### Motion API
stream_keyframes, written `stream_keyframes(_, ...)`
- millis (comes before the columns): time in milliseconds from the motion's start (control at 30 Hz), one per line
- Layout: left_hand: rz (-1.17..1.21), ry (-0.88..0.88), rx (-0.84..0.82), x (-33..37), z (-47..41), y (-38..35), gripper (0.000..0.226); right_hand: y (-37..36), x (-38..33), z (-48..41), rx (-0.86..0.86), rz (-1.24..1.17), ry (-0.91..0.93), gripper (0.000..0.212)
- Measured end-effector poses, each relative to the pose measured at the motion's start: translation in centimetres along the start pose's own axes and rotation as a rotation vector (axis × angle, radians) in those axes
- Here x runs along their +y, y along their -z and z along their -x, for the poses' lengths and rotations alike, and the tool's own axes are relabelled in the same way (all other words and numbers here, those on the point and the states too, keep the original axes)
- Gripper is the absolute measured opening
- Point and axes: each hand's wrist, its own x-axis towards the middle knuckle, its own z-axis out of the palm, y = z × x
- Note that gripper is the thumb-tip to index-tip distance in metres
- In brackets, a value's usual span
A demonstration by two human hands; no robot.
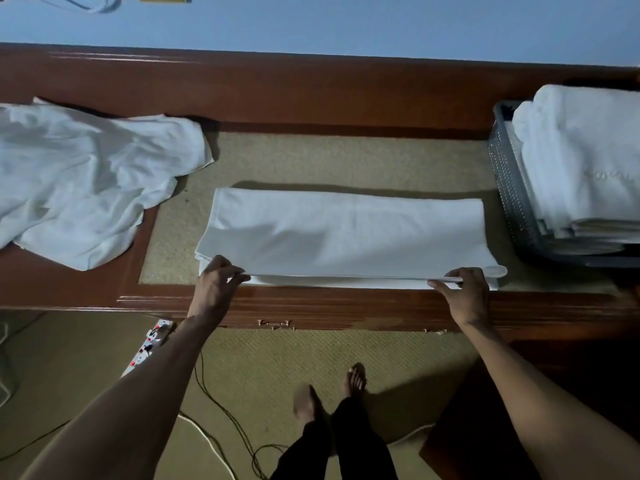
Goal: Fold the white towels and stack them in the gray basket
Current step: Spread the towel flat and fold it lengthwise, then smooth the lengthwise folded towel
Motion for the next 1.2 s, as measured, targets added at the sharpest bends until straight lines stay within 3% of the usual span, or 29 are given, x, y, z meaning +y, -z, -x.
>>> stream_keyframes(167,-0.080,0.055,-0.155,-0.6,0.6,-0.3,0.021,0.1,0.1,0.8,-0.125,0.029,-0.054,0.045)
stream_keyframes(267,-0.258,0.111,-0.244,0.1,0.6,0.4,0.035,0.1,0.6,1.0,-0.148,0.020,-0.042,0.042)
stream_keyframes(367,-0.325,0.058,-0.180,0.9,-0.3,0.7,0.048,0.7,0.1,0.5,-0.081,0.099,0.006,0.037)
stream_keyframes(467,-0.292,0.012,-0.099,2.9,-2.1,-0.2,0.037,1.9,-0.7,-1.1,0.049,0.165,0.033,0.053)
stream_keyframes(567,-0.238,0.010,-0.073,5.8,-5.0,-2.2,0.026,2.5,-1.0,-4.1,0.098,0.191,-0.018,0.033)
stream_keyframes(667,-0.148,-0.006,-0.048,8.4,-8.1,-5.4,0.020,1.7,-0.5,-8.2,0.124,0.046,-0.126,0.025)
stream_keyframes(767,-0.119,-0.094,-0.061,10.8,-11.3,-8.9,0.024,1.3,-0.2,-12.0,0.142,-0.067,-0.197,0.034)
stream_keyframes(967,-0.186,-0.096,-0.111,15.1,-16.9,-14.8,0.041,0.5,3.5,-19.3,0.157,-0.031,-0.254,0.061)
stream_keyframes(1067,-0.246,-0.074,-0.154,15.5,-18.9,-16.4,0.042,0.4,4.3,-21.2,0.069,-0.138,-0.310,0.049)
stream_keyframes(1200,-0.275,-0.015,-0.176,14.9,-21.2,-16.7,0.028,0.1,4.6,-22.7,0.101,-0.331,-0.342,0.028)
